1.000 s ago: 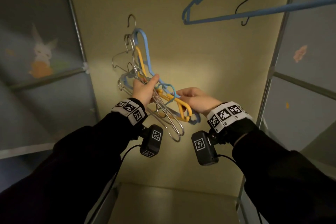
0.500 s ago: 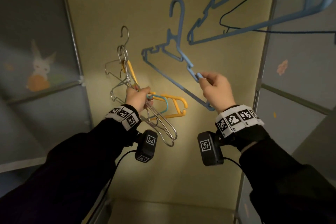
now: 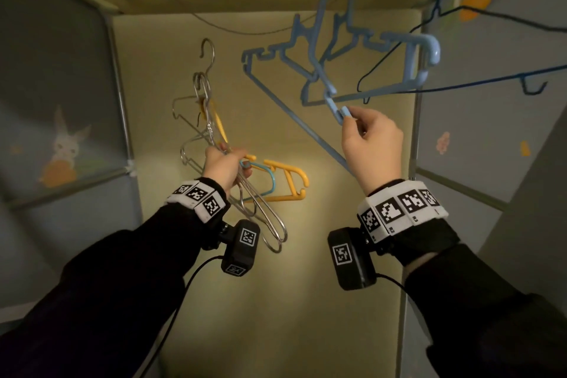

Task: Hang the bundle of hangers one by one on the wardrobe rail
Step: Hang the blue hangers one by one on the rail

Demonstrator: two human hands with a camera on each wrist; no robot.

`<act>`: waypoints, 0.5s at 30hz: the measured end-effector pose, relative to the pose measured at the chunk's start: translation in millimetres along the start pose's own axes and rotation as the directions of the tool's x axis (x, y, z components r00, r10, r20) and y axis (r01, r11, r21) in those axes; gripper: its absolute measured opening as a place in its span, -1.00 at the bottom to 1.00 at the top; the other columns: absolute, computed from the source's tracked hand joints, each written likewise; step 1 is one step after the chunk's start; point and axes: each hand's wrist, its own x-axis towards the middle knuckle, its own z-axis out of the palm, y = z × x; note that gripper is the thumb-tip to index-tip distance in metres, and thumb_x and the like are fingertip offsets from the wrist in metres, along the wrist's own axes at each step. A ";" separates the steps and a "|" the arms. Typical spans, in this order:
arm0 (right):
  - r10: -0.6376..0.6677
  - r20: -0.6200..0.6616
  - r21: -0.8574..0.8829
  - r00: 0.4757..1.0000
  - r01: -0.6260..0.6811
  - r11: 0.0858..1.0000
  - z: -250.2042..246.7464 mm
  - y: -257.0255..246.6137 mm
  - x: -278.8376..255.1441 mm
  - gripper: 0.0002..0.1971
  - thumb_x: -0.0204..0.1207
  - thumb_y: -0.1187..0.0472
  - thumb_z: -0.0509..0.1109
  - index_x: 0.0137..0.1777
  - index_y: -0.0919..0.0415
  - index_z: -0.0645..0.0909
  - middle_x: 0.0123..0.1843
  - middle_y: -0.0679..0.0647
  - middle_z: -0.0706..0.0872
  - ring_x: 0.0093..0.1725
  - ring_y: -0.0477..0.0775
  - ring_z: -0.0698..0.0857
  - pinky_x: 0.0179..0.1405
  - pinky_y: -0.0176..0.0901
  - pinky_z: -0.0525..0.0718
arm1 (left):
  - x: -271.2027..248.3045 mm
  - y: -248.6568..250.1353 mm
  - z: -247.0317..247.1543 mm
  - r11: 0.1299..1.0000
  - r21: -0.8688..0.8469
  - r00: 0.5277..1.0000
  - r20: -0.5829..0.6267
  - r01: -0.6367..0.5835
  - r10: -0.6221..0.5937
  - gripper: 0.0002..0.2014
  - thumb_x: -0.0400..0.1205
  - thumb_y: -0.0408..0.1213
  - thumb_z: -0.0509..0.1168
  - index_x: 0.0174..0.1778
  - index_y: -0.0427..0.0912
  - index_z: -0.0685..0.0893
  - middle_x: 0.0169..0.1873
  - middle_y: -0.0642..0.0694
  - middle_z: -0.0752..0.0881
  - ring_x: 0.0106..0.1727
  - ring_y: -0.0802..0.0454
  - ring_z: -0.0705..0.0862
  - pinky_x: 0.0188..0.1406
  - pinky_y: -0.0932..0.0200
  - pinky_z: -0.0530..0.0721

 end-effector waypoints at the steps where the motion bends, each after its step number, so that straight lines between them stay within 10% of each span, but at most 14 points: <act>1: -0.014 -0.012 -0.006 1.000 0.014 1.000 0.6 -3.5 3.1 -0.70 0.58 0.22 0.20 0.21 0.19 0.68 -0.17 0.02 0.72 -0.17 -0.05 0.63 -0.17 -0.19 0.58 | -1.2 3.4 0.7 1.000 0.002 1.000 0.002 -0.013 0.013 -0.76 0.61 -0.41 0.26 0.07 -0.17 0.33 -0.28 -0.12 0.58 -0.41 0.03 0.61 -0.64 0.33 0.65; 9: -0.009 -0.045 -0.031 0.999 0.008 1.000 16.4 -20.5 27.4 -0.66 0.61 0.22 0.15 0.32 0.23 0.58 0.14 0.20 0.77 0.15 0.17 0.71 -0.02 -0.25 0.50 | -2.6 22.1 -1.1 0.995 -0.032 0.996 -0.001 -0.091 0.091 -0.74 0.61 -0.35 0.28 0.11 -0.19 0.32 -0.27 -0.11 0.57 -0.39 0.07 0.61 -0.60 0.32 0.66; 15: -0.039 -0.018 -0.070 0.999 0.038 0.997 31.4 -28.9 48.8 -0.68 0.60 0.28 0.09 0.19 0.29 0.63 0.04 0.26 0.78 0.04 0.25 0.70 -0.11 -0.21 0.47 | 4.2 22.9 -8.6 0.996 -0.025 0.996 0.019 -0.088 0.089 -0.74 0.63 -0.36 0.27 0.12 -0.19 0.32 -0.29 -0.10 0.57 -0.39 0.06 0.60 -0.58 0.32 0.69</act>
